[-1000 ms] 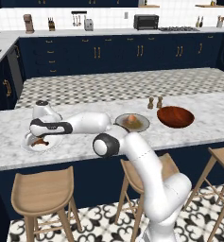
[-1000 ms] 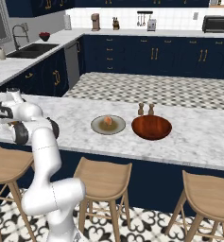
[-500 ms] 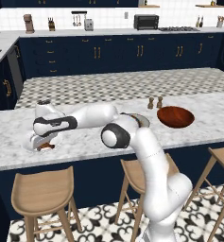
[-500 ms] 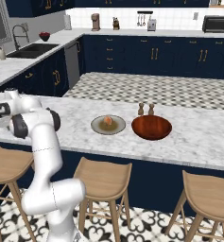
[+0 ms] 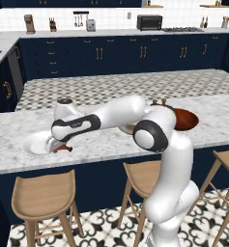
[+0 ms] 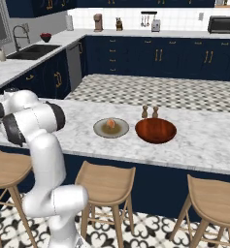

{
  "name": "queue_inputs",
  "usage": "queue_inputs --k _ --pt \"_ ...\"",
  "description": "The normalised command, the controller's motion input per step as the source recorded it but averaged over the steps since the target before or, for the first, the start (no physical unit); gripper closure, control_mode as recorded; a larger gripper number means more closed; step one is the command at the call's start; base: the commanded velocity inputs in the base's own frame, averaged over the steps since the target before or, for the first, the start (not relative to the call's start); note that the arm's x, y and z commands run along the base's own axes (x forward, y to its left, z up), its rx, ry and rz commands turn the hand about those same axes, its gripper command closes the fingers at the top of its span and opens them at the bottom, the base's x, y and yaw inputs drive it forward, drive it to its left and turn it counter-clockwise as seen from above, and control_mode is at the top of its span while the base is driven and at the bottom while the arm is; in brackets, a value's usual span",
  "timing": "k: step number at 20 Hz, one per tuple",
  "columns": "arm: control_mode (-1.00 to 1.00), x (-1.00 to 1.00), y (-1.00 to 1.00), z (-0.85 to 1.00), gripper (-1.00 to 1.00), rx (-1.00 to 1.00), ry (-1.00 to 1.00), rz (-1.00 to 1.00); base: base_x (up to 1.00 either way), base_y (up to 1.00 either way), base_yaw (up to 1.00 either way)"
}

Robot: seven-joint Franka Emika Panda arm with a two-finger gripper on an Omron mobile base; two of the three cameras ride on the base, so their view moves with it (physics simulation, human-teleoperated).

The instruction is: Pick the chicken drumstick and onion from their plates and place them in the bowl. Then put the bowl in the fridge.

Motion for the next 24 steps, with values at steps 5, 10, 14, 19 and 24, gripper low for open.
queue_inputs --k 5,10,14,19,24 --pt "-1.00 -0.32 -0.83 0.86 1.00 0.00 0.00 -0.20 0.00 0.00 0.00" --pt "-1.00 -0.12 -0.92 0.71 1.00 -0.07 0.00 -0.30 0.00 0.00 0.00" --pt "-1.00 -0.15 -1.00 0.34 1.00 -0.12 0.00 -0.31 0.00 0.00 0.00" --pt "-1.00 -0.20 -1.00 0.39 1.00 -0.12 -0.01 -0.22 0.00 0.00 0.00" --pt "-1.00 -0.26 -1.00 0.25 1.00 -0.07 -0.01 -0.19 0.00 0.00 0.00"
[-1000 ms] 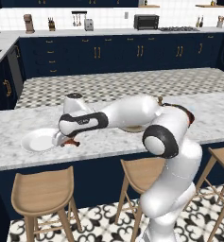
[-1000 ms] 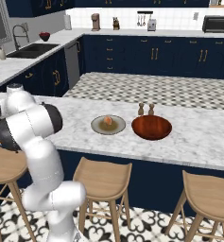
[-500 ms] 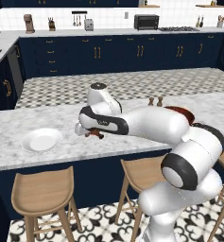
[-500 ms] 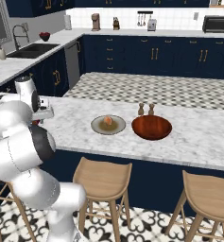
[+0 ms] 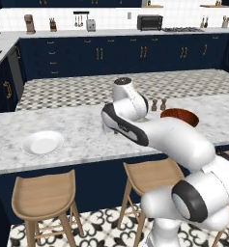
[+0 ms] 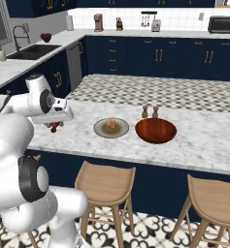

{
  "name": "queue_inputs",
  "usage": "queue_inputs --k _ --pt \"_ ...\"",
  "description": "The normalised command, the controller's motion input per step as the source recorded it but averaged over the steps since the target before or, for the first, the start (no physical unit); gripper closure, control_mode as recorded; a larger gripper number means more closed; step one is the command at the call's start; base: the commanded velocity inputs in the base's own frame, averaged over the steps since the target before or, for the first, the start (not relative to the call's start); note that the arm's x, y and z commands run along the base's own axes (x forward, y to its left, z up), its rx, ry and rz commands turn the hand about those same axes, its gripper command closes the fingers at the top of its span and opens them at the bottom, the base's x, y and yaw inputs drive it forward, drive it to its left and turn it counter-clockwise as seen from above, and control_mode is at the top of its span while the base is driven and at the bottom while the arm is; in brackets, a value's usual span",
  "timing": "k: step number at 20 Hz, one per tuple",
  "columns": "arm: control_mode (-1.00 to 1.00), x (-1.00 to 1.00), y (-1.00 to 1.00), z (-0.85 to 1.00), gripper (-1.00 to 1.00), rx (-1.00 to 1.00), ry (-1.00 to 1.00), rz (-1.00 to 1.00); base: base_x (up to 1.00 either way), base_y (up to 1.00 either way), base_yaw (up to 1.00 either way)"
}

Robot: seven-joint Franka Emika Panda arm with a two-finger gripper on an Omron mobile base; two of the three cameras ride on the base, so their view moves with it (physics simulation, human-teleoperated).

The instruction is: Pick the chicken drumstick and onion from their plates and place them in the bowl. Then put the bowl in the fridge.

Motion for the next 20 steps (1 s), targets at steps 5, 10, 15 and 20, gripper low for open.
queue_inputs --k 5,10,15,20 --pt "-1.00 -0.06 -1.00 0.11 1.00 0.00 -0.05 -0.13 0.00 0.00 0.00" --pt "-1.00 0.00 -1.00 0.07 1.00 0.01 -0.01 -0.07 0.00 0.00 0.00" --pt "-1.00 0.00 -1.00 0.26 1.00 0.08 0.00 -0.01 0.00 0.00 0.00" --pt "-1.00 0.13 -1.00 0.16 1.00 0.11 0.00 0.00 0.00 0.00 0.00"
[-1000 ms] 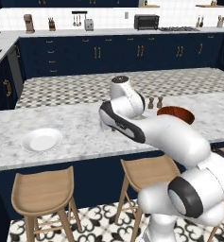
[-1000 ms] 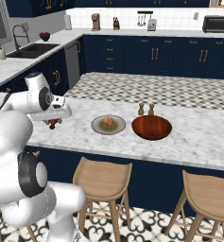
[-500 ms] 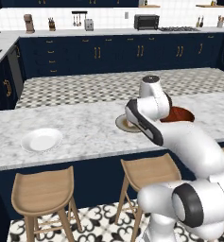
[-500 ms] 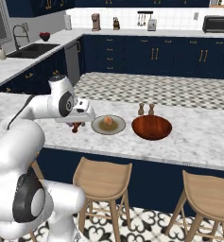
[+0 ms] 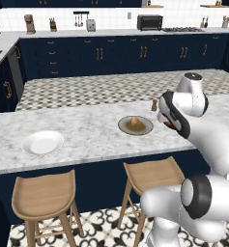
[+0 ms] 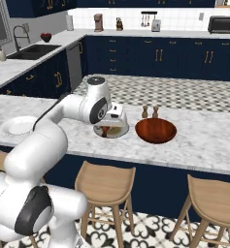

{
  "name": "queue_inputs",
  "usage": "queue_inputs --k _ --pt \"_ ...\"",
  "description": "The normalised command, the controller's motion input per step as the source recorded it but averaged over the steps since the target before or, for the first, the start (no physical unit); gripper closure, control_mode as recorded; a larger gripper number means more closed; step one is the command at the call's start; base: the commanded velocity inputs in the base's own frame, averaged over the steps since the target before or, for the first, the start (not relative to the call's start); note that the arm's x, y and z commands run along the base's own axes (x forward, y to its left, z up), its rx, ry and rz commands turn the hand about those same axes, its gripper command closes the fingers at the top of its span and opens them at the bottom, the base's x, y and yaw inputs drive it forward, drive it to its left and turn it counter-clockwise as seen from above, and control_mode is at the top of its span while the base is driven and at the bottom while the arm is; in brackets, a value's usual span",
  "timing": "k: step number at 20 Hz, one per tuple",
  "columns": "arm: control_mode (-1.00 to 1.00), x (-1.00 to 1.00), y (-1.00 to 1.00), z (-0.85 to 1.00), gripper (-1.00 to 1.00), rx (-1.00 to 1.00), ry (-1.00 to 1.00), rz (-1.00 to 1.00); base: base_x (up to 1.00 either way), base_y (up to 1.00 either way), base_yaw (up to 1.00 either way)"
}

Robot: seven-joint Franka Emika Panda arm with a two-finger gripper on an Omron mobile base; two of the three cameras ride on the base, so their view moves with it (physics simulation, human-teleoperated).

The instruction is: Pick the chicken drumstick and onion from their plates and place them in the bowl. Then put the bowl in the fridge.

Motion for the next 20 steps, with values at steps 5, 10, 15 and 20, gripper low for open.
queue_inputs --k 5,10,15,20 --pt "-1.00 0.34 -0.98 0.02 1.00 0.09 0.02 0.00 0.00 0.00 0.00" --pt "-1.00 0.63 -0.69 0.00 1.00 0.01 0.01 0.00 0.00 0.00 0.00" --pt "-1.00 0.69 -0.67 -0.05 1.00 0.00 0.00 0.00 0.00 0.00 0.00" --pt "-1.00 0.65 -0.26 -0.41 1.00 0.00 0.00 0.00 0.00 0.00 0.00"
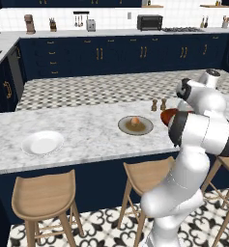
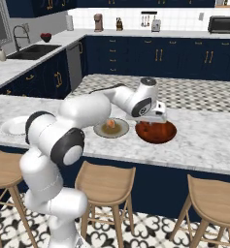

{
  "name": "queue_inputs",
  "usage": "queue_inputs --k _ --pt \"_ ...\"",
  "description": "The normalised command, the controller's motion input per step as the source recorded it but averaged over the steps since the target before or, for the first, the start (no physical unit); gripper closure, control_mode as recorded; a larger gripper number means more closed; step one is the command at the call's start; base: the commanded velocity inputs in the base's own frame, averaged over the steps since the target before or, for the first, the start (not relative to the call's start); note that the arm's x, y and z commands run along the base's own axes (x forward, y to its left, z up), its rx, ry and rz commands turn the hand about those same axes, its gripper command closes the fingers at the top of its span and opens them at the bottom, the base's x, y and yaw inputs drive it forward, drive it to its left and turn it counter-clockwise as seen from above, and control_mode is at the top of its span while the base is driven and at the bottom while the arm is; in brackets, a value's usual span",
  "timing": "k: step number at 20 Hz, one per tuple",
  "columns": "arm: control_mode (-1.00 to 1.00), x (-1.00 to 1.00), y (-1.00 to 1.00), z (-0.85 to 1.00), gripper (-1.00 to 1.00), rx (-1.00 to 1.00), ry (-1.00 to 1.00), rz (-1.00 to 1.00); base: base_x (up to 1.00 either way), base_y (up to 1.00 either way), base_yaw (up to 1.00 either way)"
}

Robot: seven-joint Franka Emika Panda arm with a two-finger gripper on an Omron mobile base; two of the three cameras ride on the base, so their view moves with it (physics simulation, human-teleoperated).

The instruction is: Pick the chicken drumstick and onion from their plates and place them in the bowl. Then put the bowl in the fridge.

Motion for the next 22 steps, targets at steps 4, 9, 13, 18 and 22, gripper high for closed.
queue_inputs --k 4,9,13,18,22 --pt "-1.00 0.69 -0.24 -0.47 1.00 0.00 0.00 0.00 0.00 0.00 0.00" --pt "-1.00 0.57 -0.27 -0.35 1.00 0.00 0.00 0.00 0.00 0.00 0.00" --pt "-1.00 0.46 -0.08 -0.43 1.00 0.00 0.00 0.00 0.00 0.00 0.00" --pt "-1.00 0.34 0.00 -0.45 1.00 0.00 0.00 0.00 0.00 0.00 0.00" --pt "-1.00 0.28 0.00 -0.52 -1.00 0.00 0.01 0.00 0.00 0.00 0.00"
